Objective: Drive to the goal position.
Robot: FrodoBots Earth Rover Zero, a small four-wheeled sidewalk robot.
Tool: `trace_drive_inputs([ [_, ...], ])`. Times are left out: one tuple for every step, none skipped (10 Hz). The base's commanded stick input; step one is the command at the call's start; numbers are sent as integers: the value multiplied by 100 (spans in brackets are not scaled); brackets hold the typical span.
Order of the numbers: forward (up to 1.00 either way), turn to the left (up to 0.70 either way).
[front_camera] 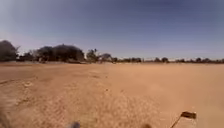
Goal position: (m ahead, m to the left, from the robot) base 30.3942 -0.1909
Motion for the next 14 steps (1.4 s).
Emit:
trace_drive_inputs([
  [70,0],
  [70,0],
  [70,0],
  [70,0],
  [70,0],
  [70,0],
  [70,0],
  [70,0],
  [70,0],
  [70,0],
  [70,0],
  [70,0],
  [70,0],
  [70,0],
])
